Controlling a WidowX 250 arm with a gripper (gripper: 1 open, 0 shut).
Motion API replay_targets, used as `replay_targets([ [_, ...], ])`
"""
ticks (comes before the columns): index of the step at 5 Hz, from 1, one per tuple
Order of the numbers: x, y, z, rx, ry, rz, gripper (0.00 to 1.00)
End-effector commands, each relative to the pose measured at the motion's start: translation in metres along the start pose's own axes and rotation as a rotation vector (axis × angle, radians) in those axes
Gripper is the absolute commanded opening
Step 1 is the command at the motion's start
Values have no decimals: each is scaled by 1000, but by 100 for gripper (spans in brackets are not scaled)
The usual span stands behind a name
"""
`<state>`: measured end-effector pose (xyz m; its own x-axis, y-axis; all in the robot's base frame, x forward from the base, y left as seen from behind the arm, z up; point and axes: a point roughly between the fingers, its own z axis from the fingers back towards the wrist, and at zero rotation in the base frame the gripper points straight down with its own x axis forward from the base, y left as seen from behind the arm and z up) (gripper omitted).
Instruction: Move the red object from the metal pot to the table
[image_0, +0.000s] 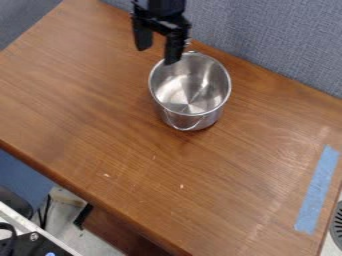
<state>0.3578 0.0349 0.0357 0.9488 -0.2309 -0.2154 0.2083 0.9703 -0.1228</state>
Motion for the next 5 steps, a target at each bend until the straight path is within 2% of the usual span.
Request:
replay_targets([
  [1,27,-6,23,18,-72,86,100],
  [2,5,-1,31,31,-86,59,100],
  [3,-19,6,36,31,-87,44,100],
  [4,-6,9,25,-5,-118,183,100],
  [5,6,15,11,-44,-132,326,100],
])
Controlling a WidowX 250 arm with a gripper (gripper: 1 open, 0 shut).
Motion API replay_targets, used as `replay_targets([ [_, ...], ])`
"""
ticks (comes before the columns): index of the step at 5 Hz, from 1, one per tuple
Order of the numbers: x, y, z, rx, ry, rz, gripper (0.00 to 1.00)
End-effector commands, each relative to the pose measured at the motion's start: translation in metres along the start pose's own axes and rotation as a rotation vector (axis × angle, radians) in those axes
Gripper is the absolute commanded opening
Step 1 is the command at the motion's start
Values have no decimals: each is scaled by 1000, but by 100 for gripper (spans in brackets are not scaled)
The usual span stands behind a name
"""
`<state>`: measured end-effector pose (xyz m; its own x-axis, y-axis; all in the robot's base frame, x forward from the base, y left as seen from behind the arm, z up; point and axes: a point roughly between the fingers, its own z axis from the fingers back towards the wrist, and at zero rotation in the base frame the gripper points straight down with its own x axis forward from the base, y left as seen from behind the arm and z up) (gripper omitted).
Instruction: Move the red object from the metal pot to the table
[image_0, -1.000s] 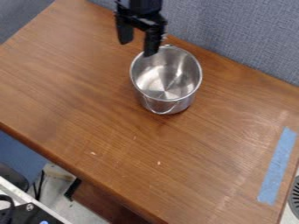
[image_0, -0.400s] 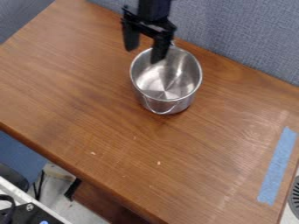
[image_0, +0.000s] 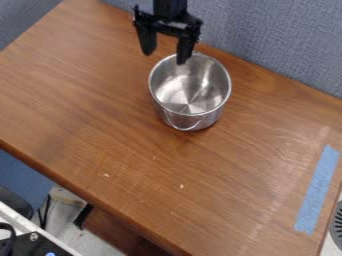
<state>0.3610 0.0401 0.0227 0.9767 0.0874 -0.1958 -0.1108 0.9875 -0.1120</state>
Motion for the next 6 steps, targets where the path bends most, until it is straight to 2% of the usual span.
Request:
replay_targets([
  [1,-15,38,-6,-17,-69,0,100],
  [2,-49,54,-6,58,-125,-55,100],
  [3,-49,8,-30,65,-126,-107,100],
  [4,-46,-40,-57,50,-118,-159,0],
  [5,-53,-86,-84,52,-112,-227,0],
  [6,-49,-47,-91,43,-108,-264,0],
])
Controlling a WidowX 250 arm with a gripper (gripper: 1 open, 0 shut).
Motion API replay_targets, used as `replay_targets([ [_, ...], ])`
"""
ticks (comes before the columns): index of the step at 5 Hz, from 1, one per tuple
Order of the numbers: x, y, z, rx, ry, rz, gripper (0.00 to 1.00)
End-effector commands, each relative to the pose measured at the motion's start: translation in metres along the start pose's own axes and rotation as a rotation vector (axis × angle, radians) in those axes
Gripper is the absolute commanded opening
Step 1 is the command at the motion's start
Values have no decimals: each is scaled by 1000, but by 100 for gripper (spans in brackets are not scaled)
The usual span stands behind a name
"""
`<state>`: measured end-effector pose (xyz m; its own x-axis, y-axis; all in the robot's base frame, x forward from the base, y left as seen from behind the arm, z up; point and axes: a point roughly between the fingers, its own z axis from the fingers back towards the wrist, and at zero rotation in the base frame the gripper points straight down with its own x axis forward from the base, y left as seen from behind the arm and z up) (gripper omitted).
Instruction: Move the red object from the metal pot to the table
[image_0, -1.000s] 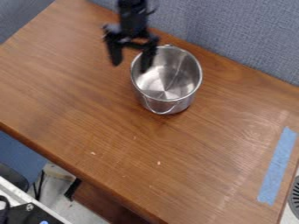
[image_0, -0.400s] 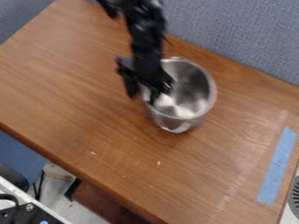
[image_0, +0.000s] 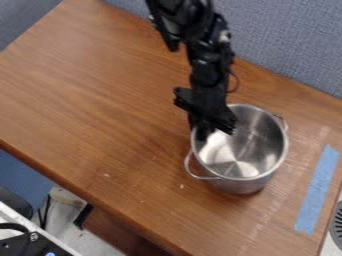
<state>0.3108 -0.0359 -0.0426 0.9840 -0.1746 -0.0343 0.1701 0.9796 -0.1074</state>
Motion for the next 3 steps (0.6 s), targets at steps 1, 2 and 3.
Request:
replay_targets([
  [1,-22,44,-13,-19,34,-8,0],
  [2,-13,61,-10,-58,7,178,0],
  [3,-3,72,-12,-88,-19,363,0],
])
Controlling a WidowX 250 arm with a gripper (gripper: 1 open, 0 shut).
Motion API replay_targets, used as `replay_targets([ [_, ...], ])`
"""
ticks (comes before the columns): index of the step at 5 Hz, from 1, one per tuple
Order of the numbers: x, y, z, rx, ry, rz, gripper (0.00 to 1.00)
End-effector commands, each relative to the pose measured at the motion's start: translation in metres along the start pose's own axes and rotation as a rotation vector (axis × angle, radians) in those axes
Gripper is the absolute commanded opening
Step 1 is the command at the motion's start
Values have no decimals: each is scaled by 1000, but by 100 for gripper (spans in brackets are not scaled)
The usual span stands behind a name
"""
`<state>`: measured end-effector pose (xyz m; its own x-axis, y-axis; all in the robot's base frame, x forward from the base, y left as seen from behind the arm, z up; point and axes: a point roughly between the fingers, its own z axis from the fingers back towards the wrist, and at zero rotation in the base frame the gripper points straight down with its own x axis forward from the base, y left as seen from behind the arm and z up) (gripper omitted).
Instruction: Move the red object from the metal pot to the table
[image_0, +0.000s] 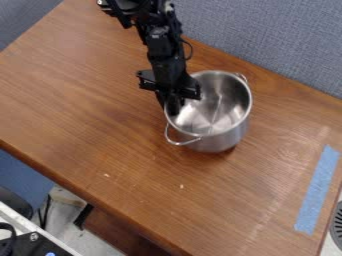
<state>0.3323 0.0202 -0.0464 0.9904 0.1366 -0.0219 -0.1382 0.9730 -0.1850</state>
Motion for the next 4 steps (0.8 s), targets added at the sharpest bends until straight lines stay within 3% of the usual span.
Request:
replay_targets([
  [1,-34,7,7,-26,59,17,0],
  [2,-56,-3,25,-36,63,-18,0],
  [3,-66,-18,51,-54,51,-43,0],
  [4,-59,-66,61,-70,79,-222,0],
])
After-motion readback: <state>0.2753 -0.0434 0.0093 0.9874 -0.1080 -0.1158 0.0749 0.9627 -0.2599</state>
